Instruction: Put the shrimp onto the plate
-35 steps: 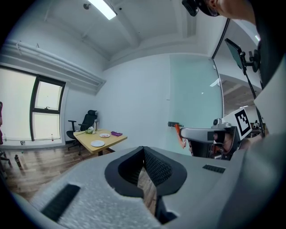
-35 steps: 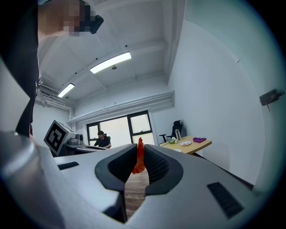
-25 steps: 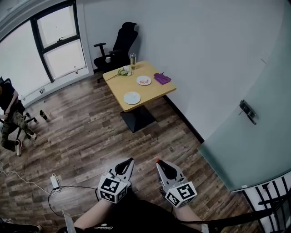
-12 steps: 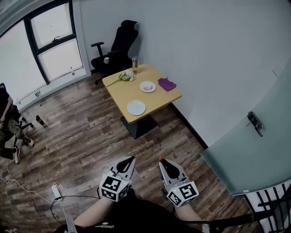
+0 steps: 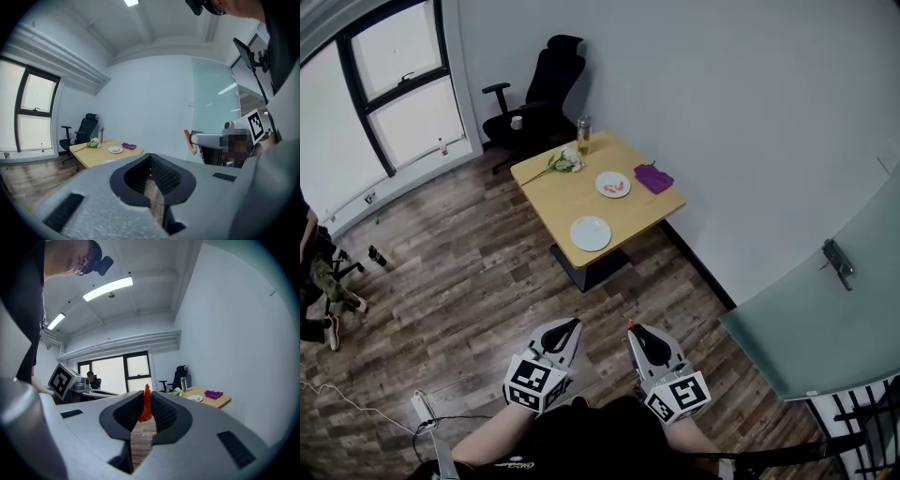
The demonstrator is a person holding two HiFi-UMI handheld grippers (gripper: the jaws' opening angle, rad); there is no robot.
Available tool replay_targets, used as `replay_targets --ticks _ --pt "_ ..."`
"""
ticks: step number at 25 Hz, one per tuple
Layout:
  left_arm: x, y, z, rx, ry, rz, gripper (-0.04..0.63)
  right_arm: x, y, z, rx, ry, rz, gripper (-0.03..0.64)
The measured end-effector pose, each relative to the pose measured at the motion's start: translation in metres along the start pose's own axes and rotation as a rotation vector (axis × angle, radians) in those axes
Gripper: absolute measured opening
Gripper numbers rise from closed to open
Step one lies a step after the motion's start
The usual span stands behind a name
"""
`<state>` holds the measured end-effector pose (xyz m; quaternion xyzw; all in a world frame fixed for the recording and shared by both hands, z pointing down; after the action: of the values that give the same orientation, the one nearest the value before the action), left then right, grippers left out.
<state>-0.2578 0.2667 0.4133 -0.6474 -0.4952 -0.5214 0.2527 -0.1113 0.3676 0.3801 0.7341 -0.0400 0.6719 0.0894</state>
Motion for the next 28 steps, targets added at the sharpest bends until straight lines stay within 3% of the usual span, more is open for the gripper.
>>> replay_targets --ticks 7,18,28 --pt "0.003 0.021 -0.013 0.030 -0.014 -0.025 0.003 0.013 0.011 0.012 0.028 0.004 -0.024 0.048" --pt "-0.009 0.054 -0.038 -0.014 -0.038 -0.019 0.003 0.014 0.048 0.046 -0.005 -0.001 -0.028 0.048" --pt "-0.039 0.149 -0.036 -0.038 -0.028 -0.023 0.003 0.014 0.075 0.142 -0.029 0.035 -0.006 0.048"
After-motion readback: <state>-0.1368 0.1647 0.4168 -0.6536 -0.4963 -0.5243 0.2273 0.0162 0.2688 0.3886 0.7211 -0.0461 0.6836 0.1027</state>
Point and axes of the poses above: the fingertips, and each gripper's own axes: y forward along the fingers, z to its right, x out of its underside, the point moved 6 cm from there along -y, backward along the fingers, and after that the axes turned 12 degrees about -y, right-handed, at the moved point
